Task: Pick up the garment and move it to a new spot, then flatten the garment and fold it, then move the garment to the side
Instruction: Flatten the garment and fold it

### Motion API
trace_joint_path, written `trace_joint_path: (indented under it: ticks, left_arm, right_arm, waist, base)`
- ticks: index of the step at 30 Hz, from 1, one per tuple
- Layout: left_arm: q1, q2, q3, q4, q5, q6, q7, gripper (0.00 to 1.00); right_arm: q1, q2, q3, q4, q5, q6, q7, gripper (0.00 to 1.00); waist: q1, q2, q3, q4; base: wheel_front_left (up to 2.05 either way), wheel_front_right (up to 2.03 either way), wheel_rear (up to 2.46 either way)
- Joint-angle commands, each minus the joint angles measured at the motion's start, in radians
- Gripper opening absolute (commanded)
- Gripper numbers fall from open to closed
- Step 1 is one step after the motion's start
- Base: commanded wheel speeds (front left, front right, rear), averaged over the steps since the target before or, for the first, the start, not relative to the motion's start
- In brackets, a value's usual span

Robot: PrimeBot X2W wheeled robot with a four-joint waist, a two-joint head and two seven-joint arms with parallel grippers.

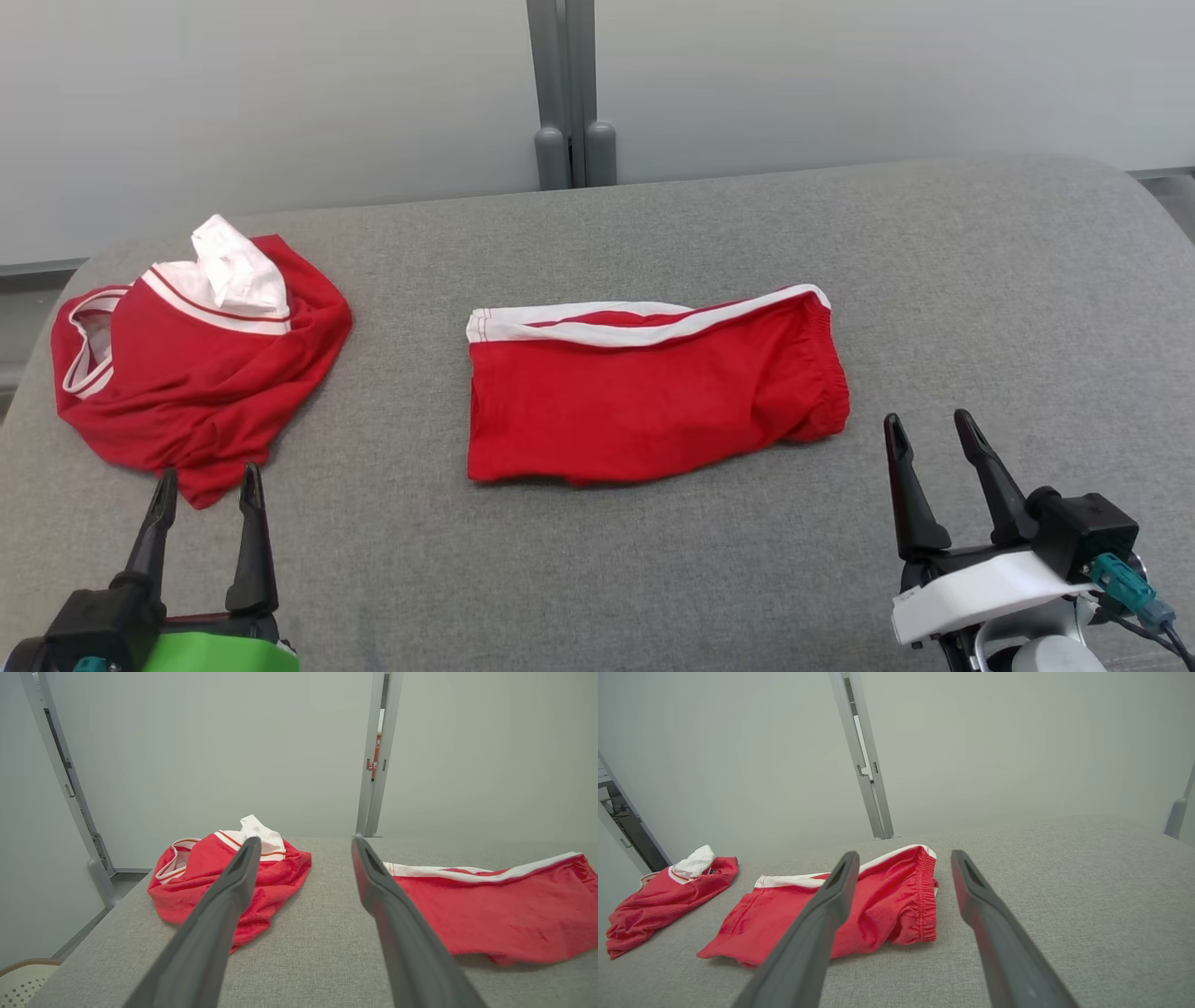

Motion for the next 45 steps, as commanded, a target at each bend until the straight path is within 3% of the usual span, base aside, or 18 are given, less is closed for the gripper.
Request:
trace_joint_path:
  ticks: [1,8,16,45]
  left_arm:
    - [0.021,-0.012,0.014,-0.006,0.009,-0.011,0.0,1.0]
    - [0.029,-0.045,0.052,-0.006,0.049,-0.065,0.0,1.0]
    - [0.019,-0.066,0.078,0.003,0.089,-0.097,0.0,1.0]
    - [-0.002,-0.098,0.114,0.06,0.144,-0.114,0.0,1.0]
  right_arm:
    - [0.015,-0.004,0.001,-0.01,-0.009,0.0,0.005,1.0]
    - [0.03,-0.006,0.003,-0.021,-0.021,0.0,0.014,1.0]
    - [0.028,-0.012,0.007,-0.016,-0.034,0.0,0.018,1.0]
    - [0.024,-0.011,0.006,0.01,-0.062,0.0,0.027,1.0]
  waist:
    - [0.0001,0.0,0.0,0.003]
    - [0.0001,0.0,0.002,0.015]
    - [0.0001,0.0,0.005,0.019]
    - [0.0001,0.0,-0.003,0.017]
  base:
    - [0.0,0.0,0.0]
    - [0.0,0.0,0.0]
    - [0.0,0.0,0.0]
    - [0.0,0.0,0.0]
